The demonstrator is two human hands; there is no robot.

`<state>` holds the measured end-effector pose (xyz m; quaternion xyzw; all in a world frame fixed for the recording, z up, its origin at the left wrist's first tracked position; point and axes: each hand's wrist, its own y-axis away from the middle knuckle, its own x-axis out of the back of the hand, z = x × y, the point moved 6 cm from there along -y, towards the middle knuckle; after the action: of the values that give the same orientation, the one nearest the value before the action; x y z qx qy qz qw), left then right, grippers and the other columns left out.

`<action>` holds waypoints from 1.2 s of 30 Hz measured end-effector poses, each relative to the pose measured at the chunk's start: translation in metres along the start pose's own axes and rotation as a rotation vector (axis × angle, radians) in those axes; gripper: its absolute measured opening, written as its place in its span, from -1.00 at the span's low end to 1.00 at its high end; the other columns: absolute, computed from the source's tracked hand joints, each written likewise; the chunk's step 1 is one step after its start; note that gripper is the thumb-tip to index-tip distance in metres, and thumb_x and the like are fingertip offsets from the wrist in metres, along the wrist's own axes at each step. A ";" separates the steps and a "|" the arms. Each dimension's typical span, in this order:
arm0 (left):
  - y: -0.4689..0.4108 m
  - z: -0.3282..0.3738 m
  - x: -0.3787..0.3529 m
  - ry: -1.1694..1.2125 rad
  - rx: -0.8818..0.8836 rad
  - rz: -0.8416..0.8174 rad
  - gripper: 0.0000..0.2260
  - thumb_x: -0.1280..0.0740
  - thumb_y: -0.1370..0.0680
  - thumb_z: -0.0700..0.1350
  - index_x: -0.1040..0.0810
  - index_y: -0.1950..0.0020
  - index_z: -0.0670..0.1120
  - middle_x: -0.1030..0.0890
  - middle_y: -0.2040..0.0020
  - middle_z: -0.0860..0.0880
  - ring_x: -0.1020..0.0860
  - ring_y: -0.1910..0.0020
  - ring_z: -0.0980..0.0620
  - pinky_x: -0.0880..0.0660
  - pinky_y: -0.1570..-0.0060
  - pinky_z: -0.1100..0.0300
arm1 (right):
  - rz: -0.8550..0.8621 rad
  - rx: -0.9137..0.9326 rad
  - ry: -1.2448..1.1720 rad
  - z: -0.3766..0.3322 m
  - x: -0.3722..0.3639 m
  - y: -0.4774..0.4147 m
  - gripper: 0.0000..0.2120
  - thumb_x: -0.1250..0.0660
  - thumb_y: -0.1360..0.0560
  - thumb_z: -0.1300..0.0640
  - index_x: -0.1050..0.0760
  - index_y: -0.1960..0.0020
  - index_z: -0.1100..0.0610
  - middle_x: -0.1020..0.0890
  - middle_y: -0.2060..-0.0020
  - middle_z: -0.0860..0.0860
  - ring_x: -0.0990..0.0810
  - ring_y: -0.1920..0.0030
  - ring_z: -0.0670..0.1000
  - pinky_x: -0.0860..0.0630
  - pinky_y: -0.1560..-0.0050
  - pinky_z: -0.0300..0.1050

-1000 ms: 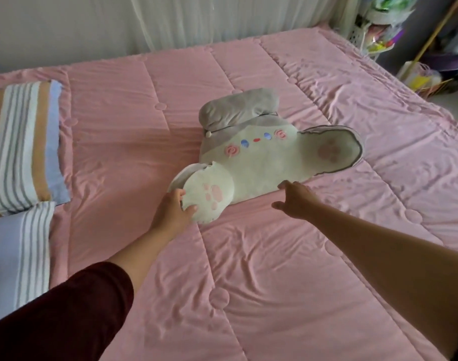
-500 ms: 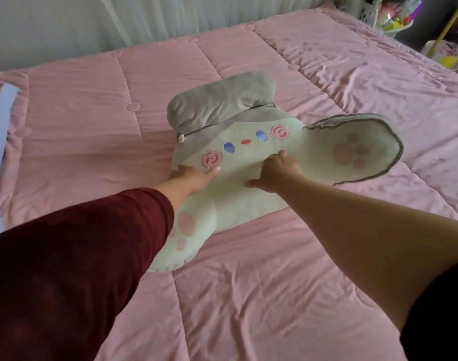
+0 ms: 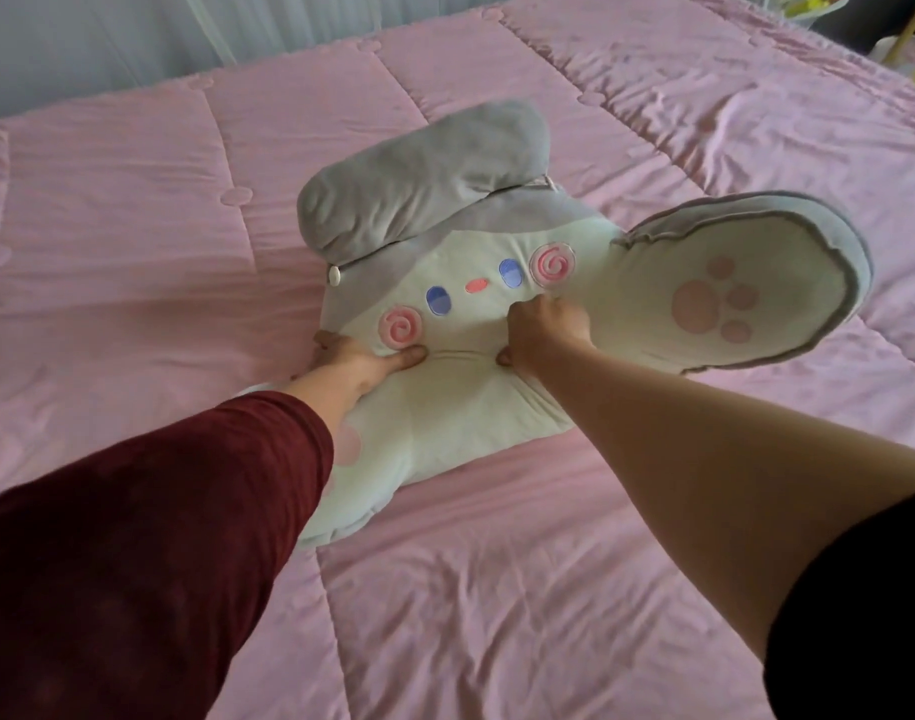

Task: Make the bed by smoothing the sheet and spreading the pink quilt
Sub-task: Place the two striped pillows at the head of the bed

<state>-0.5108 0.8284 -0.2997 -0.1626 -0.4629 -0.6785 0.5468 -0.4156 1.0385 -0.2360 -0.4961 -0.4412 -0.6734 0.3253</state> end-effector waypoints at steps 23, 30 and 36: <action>0.112 -0.026 0.029 0.152 -0.340 0.317 -0.27 -0.50 -0.03 0.40 -0.52 0.00 -0.04 -0.66 0.06 -0.05 -0.58 -0.04 -0.13 -0.37 -0.15 -0.03 | 0.068 -0.158 -0.059 0.013 -0.025 0.101 -0.75 -0.18 -0.61 0.05 -0.51 -0.19 0.13 -0.58 -0.11 0.11 -0.56 -0.14 0.17 -0.34 0.09 -0.11; 0.176 -0.045 0.094 0.163 -0.404 0.263 -0.53 -0.52 -0.28 0.21 -0.58 -0.04 -0.04 -0.67 -0.02 -0.10 -0.58 -0.08 -0.18 -0.35 -0.08 0.07 | 0.208 -0.261 -0.186 -0.001 -0.001 0.168 -0.76 -0.19 -0.53 0.21 -0.58 -0.11 0.16 -0.62 -0.02 0.21 -0.59 -0.04 0.25 -0.38 0.13 -0.06; 0.198 -0.155 0.207 0.352 -0.260 0.334 -0.43 -0.55 -0.14 0.29 -0.61 0.02 -0.04 -0.69 0.06 -0.09 -0.62 0.02 -0.16 -0.49 -0.07 -0.01 | 0.276 -0.036 -0.232 -0.127 0.055 0.203 -0.73 -0.23 -0.57 0.03 -0.61 -0.14 0.12 -0.61 -0.03 0.24 -0.59 -0.03 0.28 -0.52 0.02 -0.02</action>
<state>-0.3625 0.5865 -0.1402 -0.1849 -0.2366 -0.6504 0.6977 -0.3024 0.8415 -0.1436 -0.6320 -0.3913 -0.5684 0.3528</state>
